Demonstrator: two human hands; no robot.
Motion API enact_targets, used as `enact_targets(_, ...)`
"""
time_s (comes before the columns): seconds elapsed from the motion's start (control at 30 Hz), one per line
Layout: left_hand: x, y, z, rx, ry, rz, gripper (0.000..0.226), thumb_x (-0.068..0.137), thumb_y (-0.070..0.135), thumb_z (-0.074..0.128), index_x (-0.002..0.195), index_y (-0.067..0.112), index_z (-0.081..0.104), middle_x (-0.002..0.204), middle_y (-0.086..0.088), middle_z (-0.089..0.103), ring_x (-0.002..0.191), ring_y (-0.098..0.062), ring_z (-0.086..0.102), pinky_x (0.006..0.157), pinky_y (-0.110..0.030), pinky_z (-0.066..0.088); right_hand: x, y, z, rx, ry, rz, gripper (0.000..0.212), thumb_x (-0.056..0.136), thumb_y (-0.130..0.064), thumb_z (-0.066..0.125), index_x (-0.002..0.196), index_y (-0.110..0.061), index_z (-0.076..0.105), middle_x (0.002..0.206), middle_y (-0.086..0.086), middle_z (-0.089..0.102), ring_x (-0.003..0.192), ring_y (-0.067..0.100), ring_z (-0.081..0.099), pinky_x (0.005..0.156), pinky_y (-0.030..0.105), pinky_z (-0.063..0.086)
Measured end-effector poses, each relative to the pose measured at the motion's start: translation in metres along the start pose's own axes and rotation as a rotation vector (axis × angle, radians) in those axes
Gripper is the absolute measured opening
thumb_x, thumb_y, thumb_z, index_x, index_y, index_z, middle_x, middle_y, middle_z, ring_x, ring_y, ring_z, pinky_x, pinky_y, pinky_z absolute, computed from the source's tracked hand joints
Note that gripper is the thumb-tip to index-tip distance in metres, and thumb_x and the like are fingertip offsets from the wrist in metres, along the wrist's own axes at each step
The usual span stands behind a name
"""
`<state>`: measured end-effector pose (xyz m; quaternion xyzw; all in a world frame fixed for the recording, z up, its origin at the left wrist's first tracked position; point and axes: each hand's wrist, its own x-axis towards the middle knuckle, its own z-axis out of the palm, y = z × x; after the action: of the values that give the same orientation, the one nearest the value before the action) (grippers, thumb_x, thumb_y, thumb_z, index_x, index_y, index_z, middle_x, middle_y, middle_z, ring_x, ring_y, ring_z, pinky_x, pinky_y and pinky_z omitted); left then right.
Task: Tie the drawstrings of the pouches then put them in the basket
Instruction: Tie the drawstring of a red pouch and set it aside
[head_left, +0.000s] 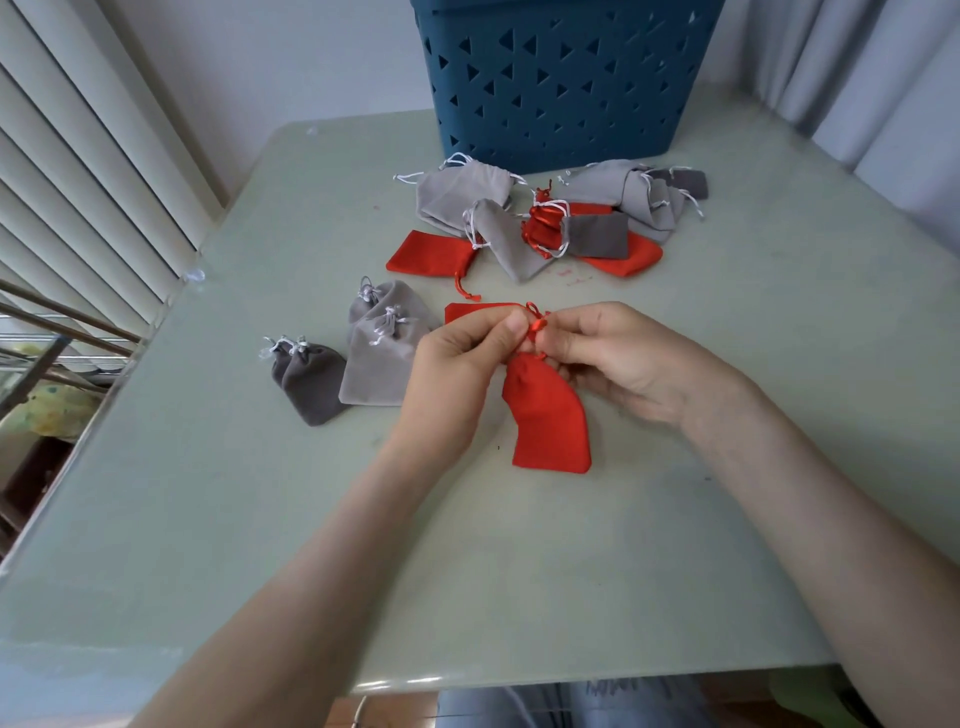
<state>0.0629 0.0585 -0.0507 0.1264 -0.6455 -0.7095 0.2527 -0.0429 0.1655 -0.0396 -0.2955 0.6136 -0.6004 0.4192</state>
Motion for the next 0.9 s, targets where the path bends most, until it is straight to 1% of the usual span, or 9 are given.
enact_targets(0.07,0.000,0.000,0.000,-0.005,-0.022,0.014,0.017,0.093,0.008,0.053,0.087,0.010,0.069,0.076,-0.002,0.068,0.075,-0.018,0.060,0.077,-0.035,0.050,0.001,0.002,-0.003,0.135,-0.076,0.040,0.031,0.056,-0.043,0.083,0.068,-0.016,0.075,0.071,0.002,0.060,0.067,0.010,0.051,0.071,0.024,0.043)
enact_targets(0.13,0.000,0.000,0.000,-0.003,-0.024,0.039,0.014,0.091,0.013,0.055,0.082,0.014,0.067,0.075,-0.001,0.067,0.076,-0.020,0.059,0.079,-0.040,0.049,0.003,0.006,-0.004,0.210,-0.109,0.058,0.051,0.037,-0.051,0.091,0.071,-0.015,0.075,0.070,0.002,0.062,0.069,0.013,0.050,0.071,0.025,0.042)
enact_targets(0.27,-0.001,0.002,-0.003,0.113,-0.030,0.142,0.009,0.087,0.015,0.054,0.083,0.018,0.062,0.076,0.011,0.065,0.076,-0.008,0.058,0.076,-0.023,0.046,0.006,0.007,-0.002,0.307,-0.117,0.089,0.054,0.032,-0.049,0.093,0.069,-0.014,0.074,0.068,0.001,0.061,0.066,0.011,0.047,0.067,0.022,0.041)
enact_targets(0.37,-0.001,0.002,-0.005,0.231,-0.059,0.228,0.007,0.088,0.021,0.057,0.083,0.023,0.061,0.078,0.013,0.063,0.078,-0.009,0.057,0.077,-0.028,0.045,0.003,0.003,0.000,0.369,-0.092,0.122,0.038,0.046,-0.040,0.088,0.065,-0.012,0.070,0.059,-0.002,0.059,0.053,0.004,0.050,0.057,0.015,0.043)
enact_targets(0.43,0.001,0.001,-0.008,0.322,-0.064,0.289,0.008,0.087,0.028,0.055,0.081,0.029,0.060,0.079,0.014,0.062,0.078,-0.012,0.057,0.077,-0.034,0.047,-0.001,-0.001,0.003,0.375,-0.054,0.145,0.024,0.065,-0.032,0.069,0.069,-0.010,0.062,0.052,-0.003,0.056,0.045,0.002,0.048,0.049,0.013,0.041)
enact_targets(0.57,0.002,0.001,-0.012,0.487,-0.039,0.366,0.014,0.088,0.024,0.054,0.078,0.034,0.058,0.077,0.019,0.060,0.076,-0.008,0.057,0.074,-0.031,0.047,-0.007,-0.007,0.005,0.321,-0.045,0.143,0.013,0.068,-0.022,0.059,0.064,-0.009,0.061,0.051,-0.001,0.056,0.044,0.004,0.048,0.046,0.013,0.042)
enact_targets(0.67,0.001,0.002,-0.013,0.488,-0.031,0.310,0.018,0.086,0.020,0.055,0.078,0.036,0.057,0.072,0.018,0.062,0.072,-0.007,0.059,0.072,-0.029,0.048,-0.009,-0.009,0.001,0.161,-0.051,0.111,0.012,0.068,-0.020,0.061,0.074,-0.009,0.061,0.056,-0.002,0.059,0.051,0.004,0.051,0.052,0.013,0.044)
enact_targets(0.83,-0.001,0.002,-0.012,0.447,-0.016,0.177,0.012,0.086,0.028,0.056,0.075,0.030,0.060,0.080,-0.001,0.070,0.077,-0.025,0.064,0.075,-0.047,0.051,-0.009,-0.007,-0.001,-0.056,-0.054,0.027,0.009,0.074,-0.014,0.066,0.082,-0.009,0.064,0.063,-0.002,0.062,0.057,0.005,0.054,0.059,0.016,0.043)
enact_targets(0.9,0.000,0.002,-0.013,0.451,-0.026,0.097,0.014,0.087,0.026,0.057,0.073,0.027,0.062,0.082,-0.003,0.071,0.075,-0.023,0.062,0.075,-0.043,0.050,-0.009,-0.005,0.003,-0.136,0.000,0.002,0.002,0.083,-0.007,0.065,0.082,-0.009,0.064,0.066,0.000,0.063,0.059,0.006,0.054,0.060,0.016,0.043)
